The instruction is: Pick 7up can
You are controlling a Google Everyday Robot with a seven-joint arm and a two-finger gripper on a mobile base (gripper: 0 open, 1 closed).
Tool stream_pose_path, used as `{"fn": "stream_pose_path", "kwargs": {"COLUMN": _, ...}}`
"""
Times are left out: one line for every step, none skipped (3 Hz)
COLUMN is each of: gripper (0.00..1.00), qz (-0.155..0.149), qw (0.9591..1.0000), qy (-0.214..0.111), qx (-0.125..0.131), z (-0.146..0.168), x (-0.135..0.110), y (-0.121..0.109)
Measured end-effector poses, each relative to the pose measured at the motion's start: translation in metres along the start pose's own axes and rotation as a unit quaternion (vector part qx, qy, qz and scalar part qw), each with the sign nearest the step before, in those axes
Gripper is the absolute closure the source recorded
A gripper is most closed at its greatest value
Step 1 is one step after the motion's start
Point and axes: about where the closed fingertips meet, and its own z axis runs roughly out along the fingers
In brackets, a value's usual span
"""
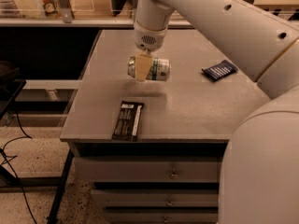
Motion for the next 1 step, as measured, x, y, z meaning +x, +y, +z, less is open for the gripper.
{"fn": "stream_pose_path", "kwargs": {"gripper": 1.00, "qz": 0.000, "qw": 1.0000, "qy": 0.000, "qx": 0.000, "z": 0.0000, "x": 0.0000, "y": 0.0000}}
